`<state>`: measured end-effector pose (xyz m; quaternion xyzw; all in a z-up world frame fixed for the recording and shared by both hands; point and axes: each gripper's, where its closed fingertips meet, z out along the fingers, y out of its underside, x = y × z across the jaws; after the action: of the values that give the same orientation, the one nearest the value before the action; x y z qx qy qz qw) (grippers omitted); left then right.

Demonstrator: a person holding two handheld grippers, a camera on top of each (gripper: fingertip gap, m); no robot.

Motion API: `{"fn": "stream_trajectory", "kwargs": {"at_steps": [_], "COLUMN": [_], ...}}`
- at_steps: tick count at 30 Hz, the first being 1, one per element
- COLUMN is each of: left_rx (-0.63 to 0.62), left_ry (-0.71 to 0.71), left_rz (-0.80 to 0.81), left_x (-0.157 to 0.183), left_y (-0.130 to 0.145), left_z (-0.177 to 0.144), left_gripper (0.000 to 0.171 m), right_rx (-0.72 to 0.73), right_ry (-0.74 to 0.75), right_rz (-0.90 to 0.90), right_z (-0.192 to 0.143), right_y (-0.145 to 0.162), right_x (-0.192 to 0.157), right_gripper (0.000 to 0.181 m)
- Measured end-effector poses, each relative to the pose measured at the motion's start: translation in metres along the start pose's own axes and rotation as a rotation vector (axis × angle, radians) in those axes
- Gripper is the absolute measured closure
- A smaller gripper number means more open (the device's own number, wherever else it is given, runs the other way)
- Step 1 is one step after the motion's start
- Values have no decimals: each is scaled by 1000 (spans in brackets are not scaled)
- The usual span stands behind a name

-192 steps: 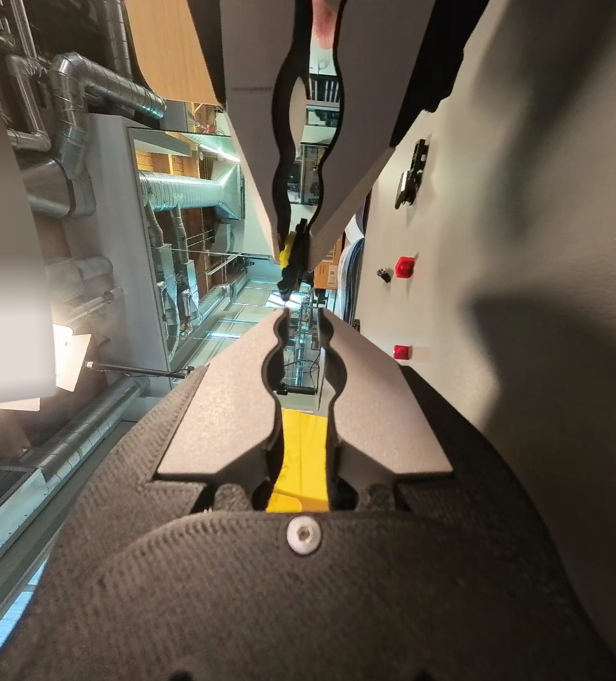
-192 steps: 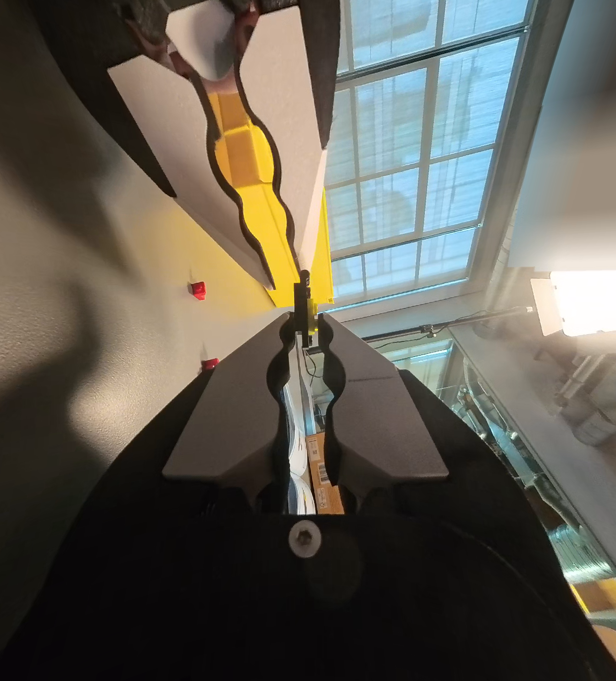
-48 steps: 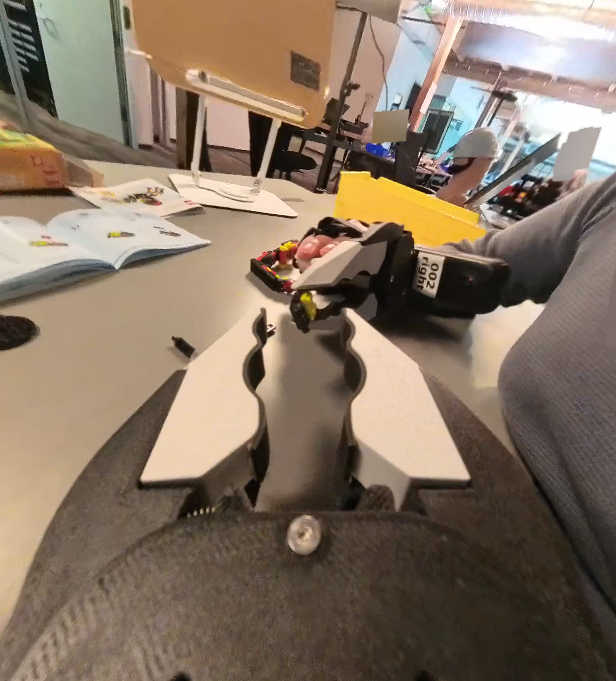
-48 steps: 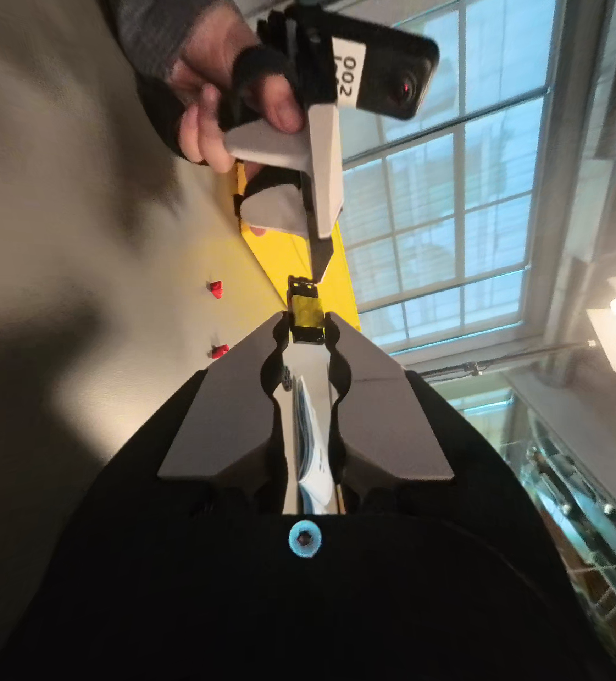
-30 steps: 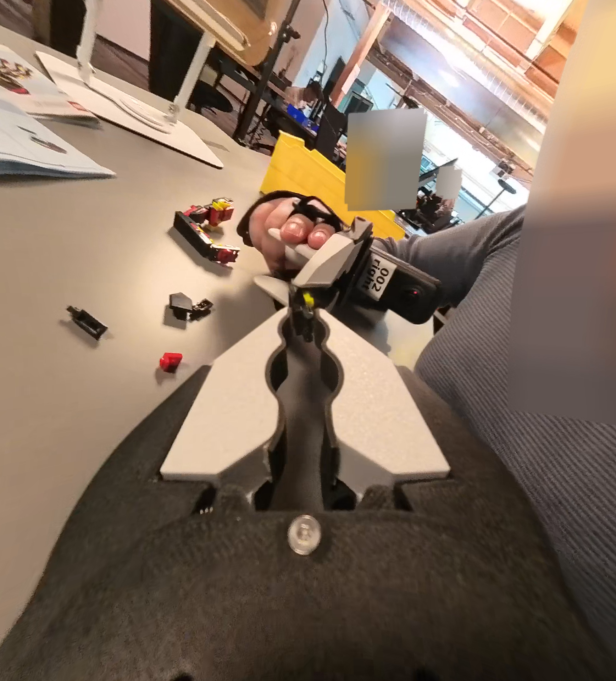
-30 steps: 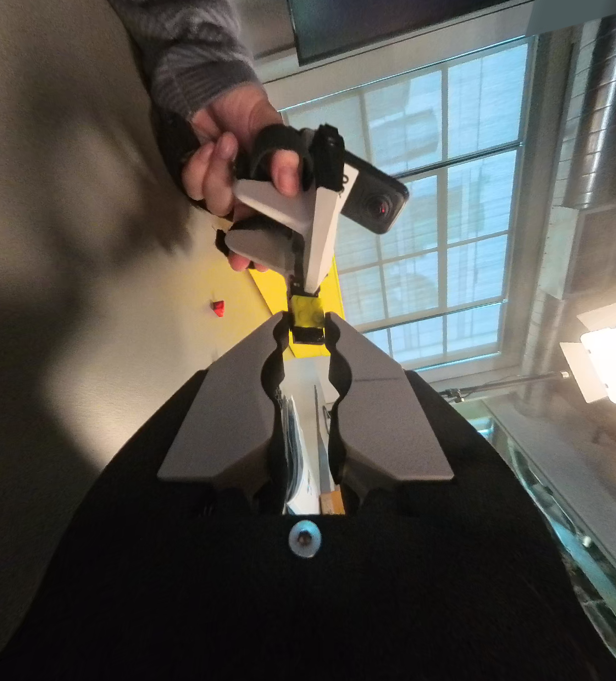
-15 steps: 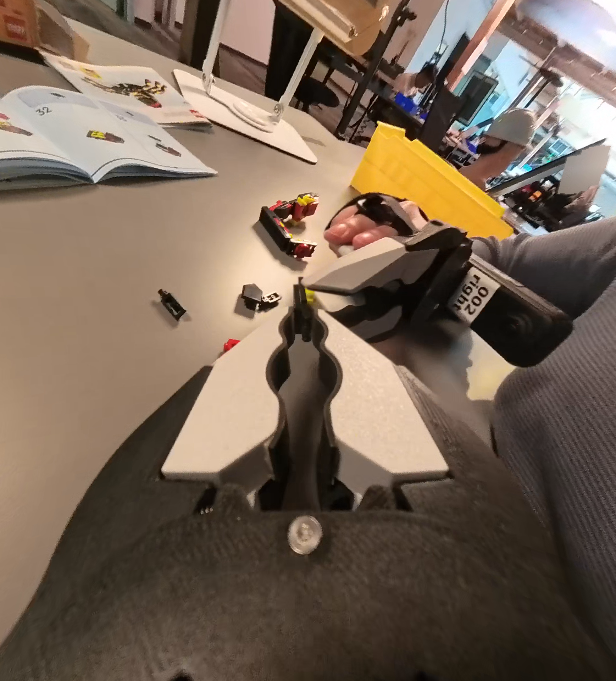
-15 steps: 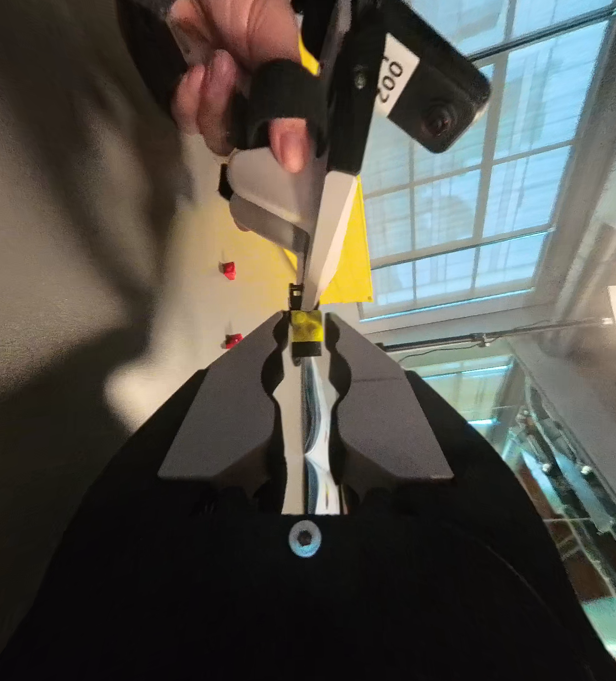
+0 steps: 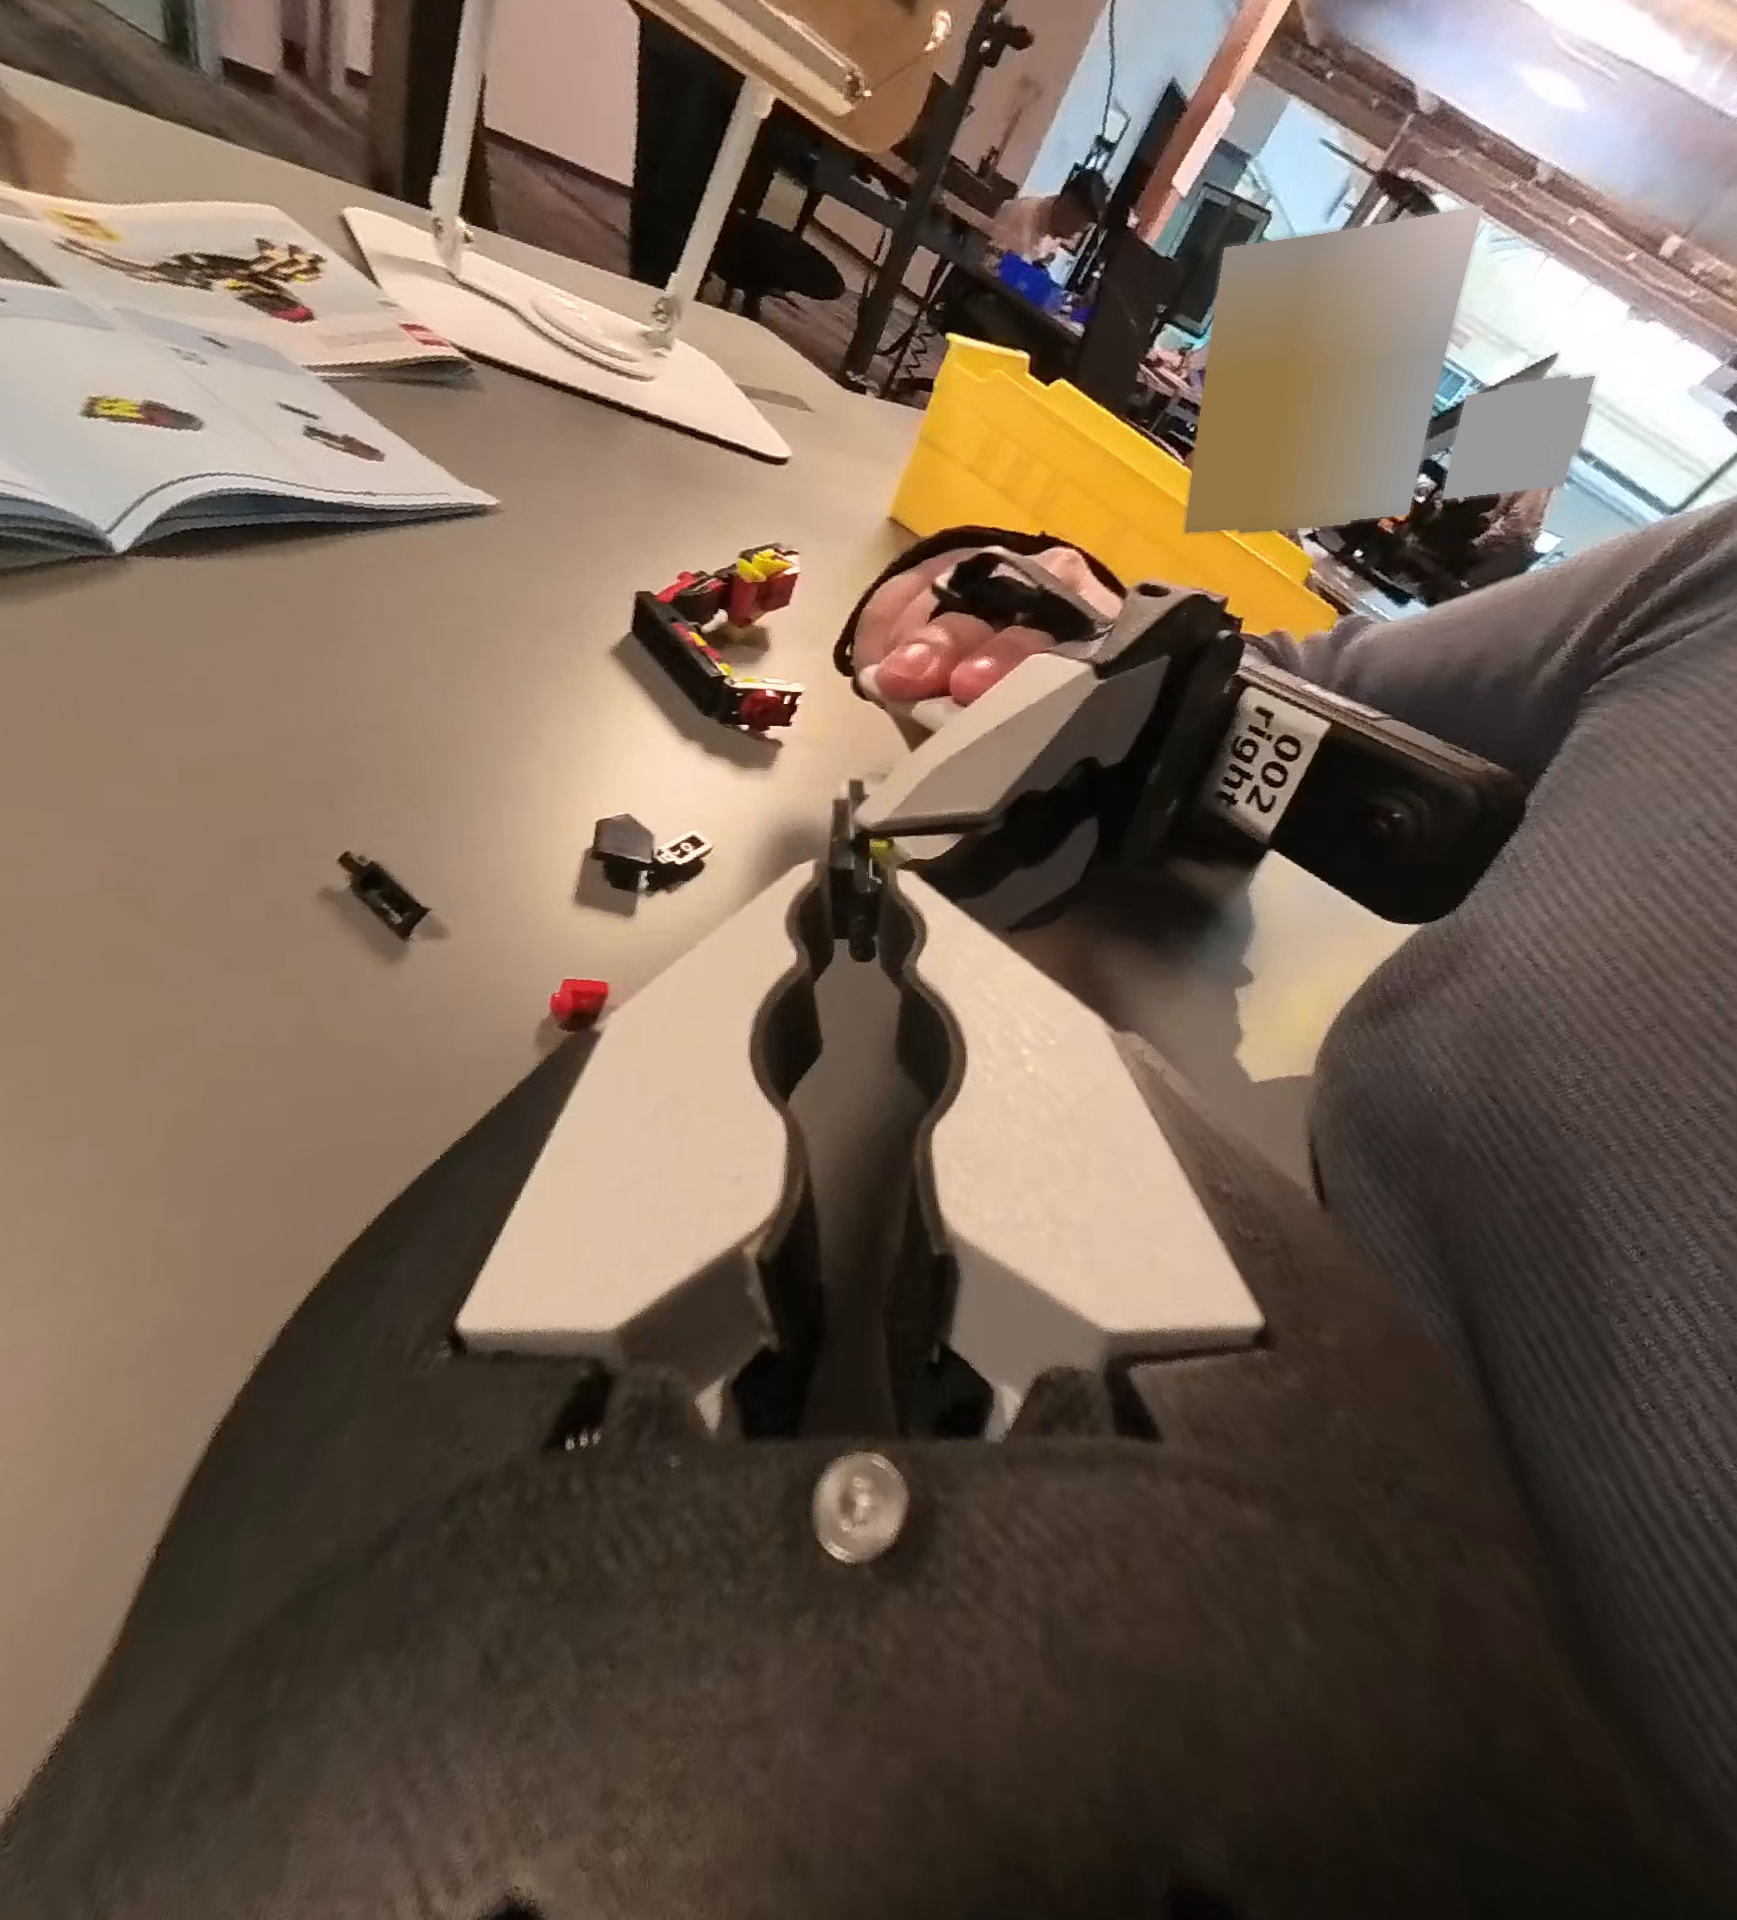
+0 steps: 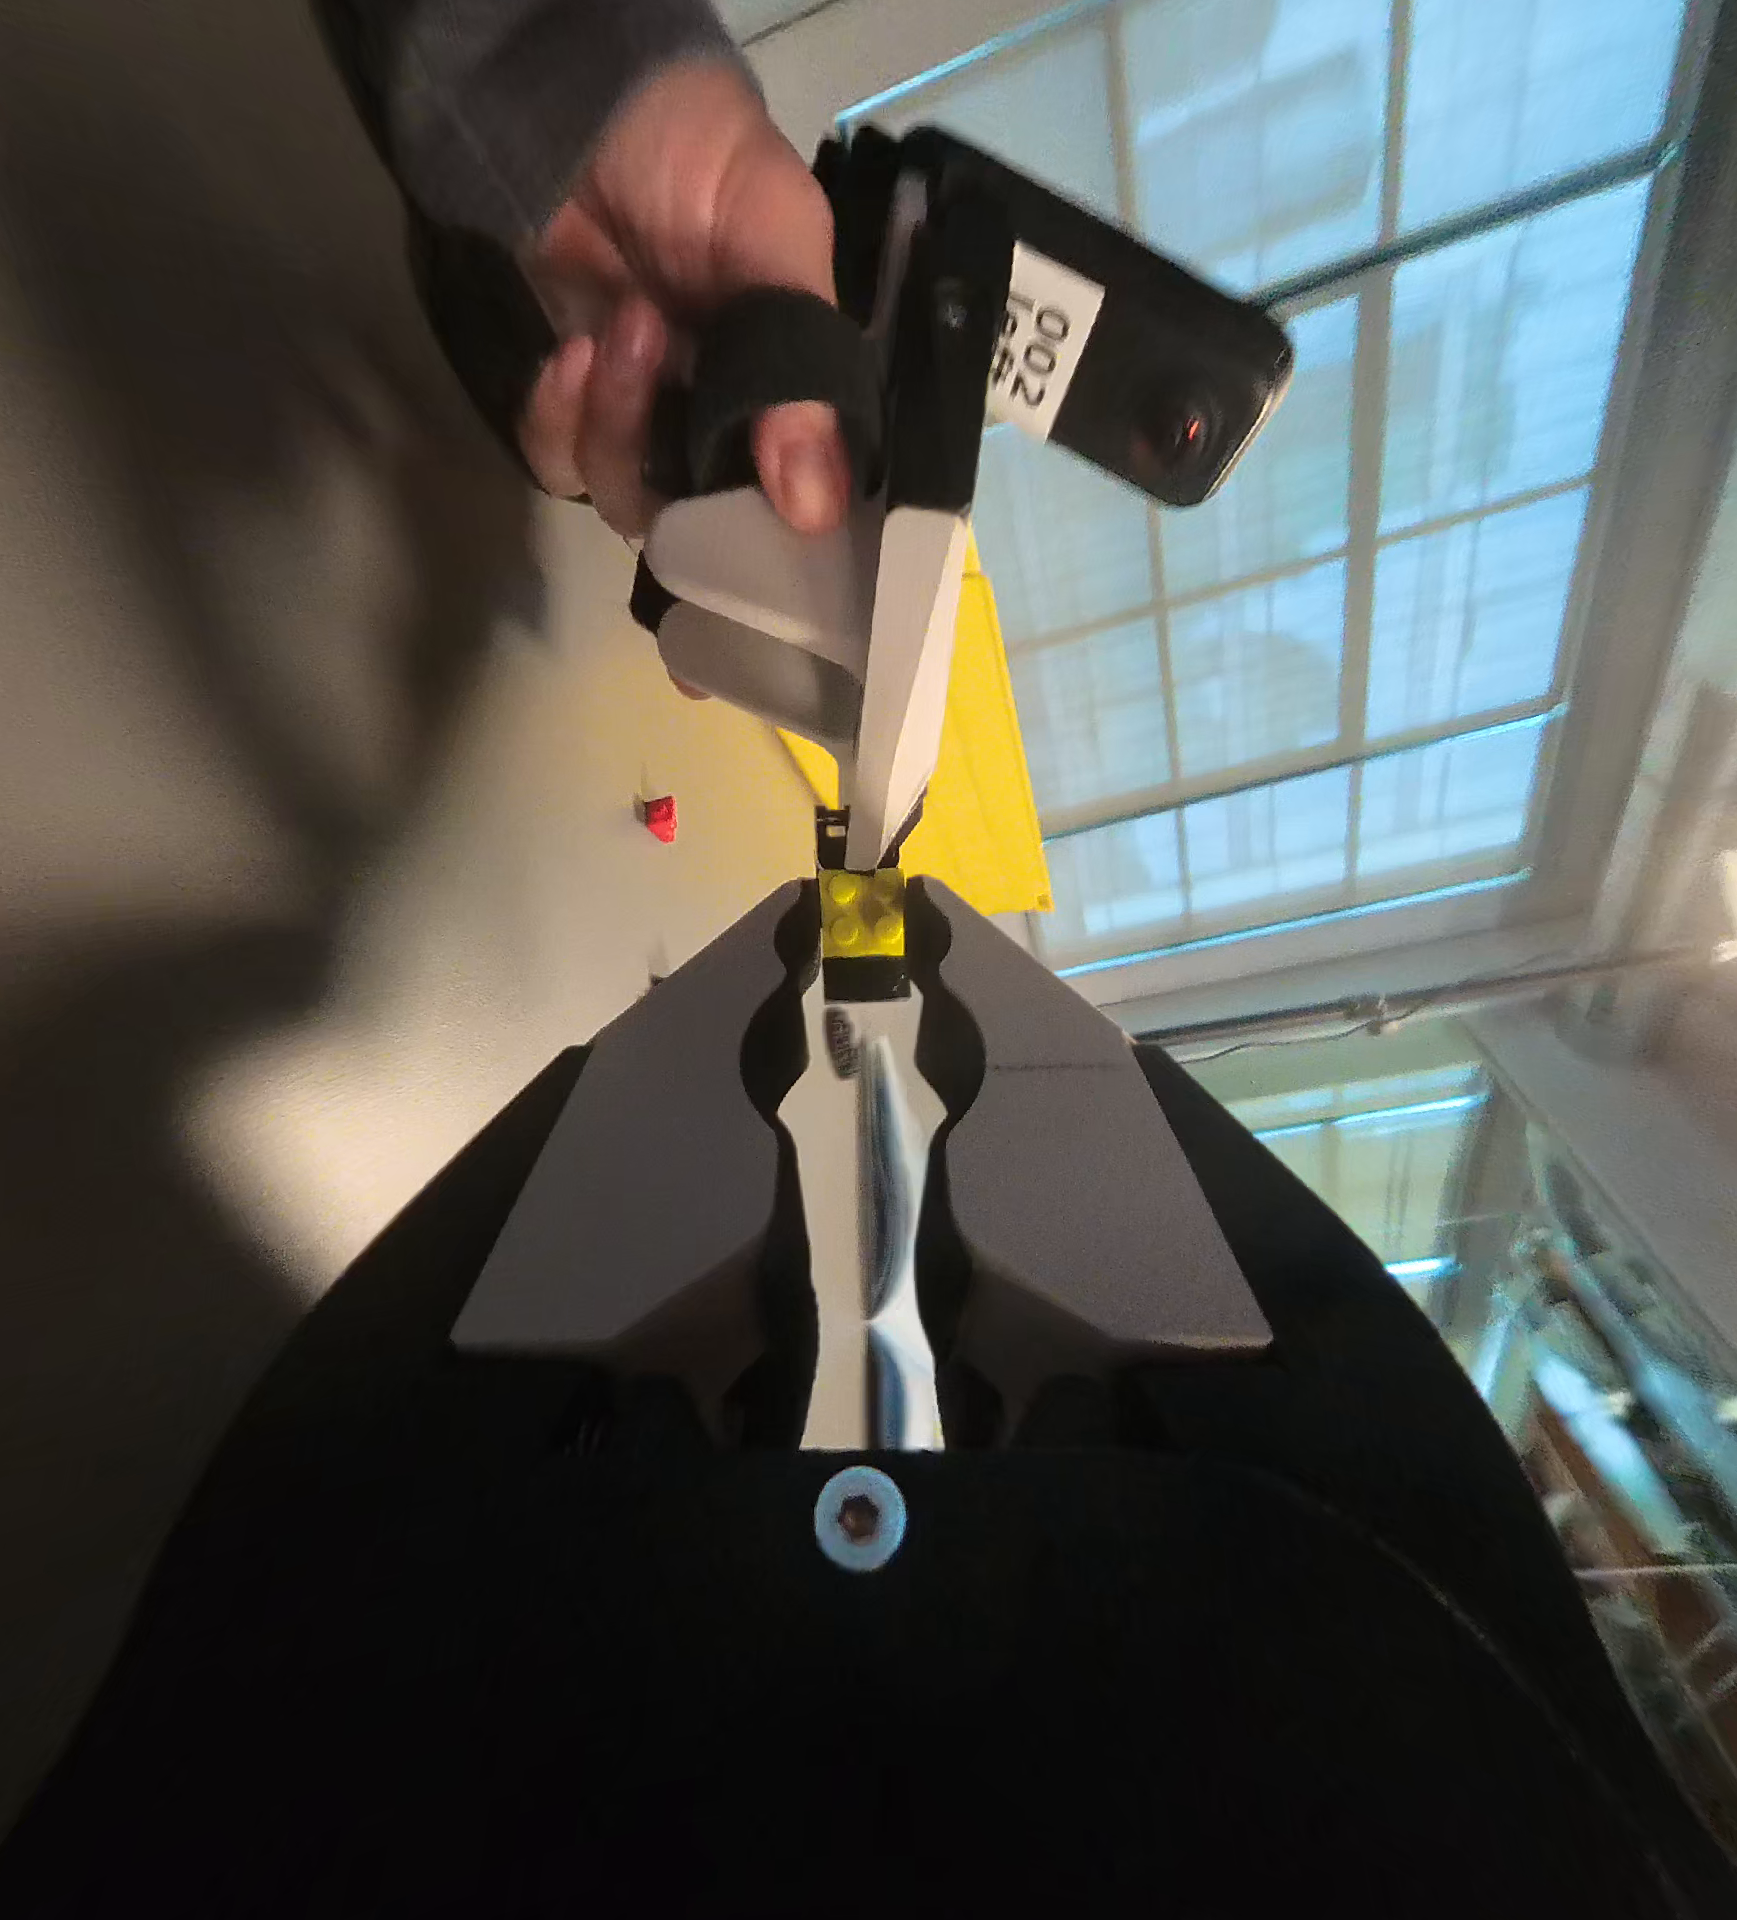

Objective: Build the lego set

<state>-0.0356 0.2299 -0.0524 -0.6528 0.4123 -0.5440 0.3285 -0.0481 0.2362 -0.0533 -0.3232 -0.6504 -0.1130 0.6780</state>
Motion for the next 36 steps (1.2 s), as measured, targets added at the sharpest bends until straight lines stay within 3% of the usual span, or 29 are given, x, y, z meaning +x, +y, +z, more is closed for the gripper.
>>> {"fn": "stream_trajectory", "kwargs": {"at_steps": [7, 15, 24, 26, 29, 31, 34, 36], "left_rx": [-29, -46, -40, -35, -39, -46, -44, -37], "left_ry": [25, 138, 165, 162, 138, 141, 164, 198], "left_rz": [-9, -43, -90, -97, -123, -121, -112, -110], "left_x": [5, 18, 18, 17, 12, 12, 16, 22], "left_y": [5, 8, 7, 6, 6, 7, 7, 6], "left_z": [5, 5, 4, 4, 5, 5, 5, 4], "left_gripper": [164, 164, 164, 164, 165, 165, 164, 165], "right_rx": [-7, 130, 188, 173, 75, 45, 54, 85], "right_ry": [64, -167, -371, -352, -201, -131, -92, -107], "right_rz": [-291, 360, 804, 760, 307, 114, 54, 152], "right_z": [-8, -17, -18, -17, -15, -16, -19, -22], "right_y": [-3, -15, -16, -15, -10, -11, -15, -20], "right_x": [-4, -3, 0, 0, -3, -4, -2, 0], "right_gripper": [168, 168, 169, 169, 168, 168, 169, 169]}}
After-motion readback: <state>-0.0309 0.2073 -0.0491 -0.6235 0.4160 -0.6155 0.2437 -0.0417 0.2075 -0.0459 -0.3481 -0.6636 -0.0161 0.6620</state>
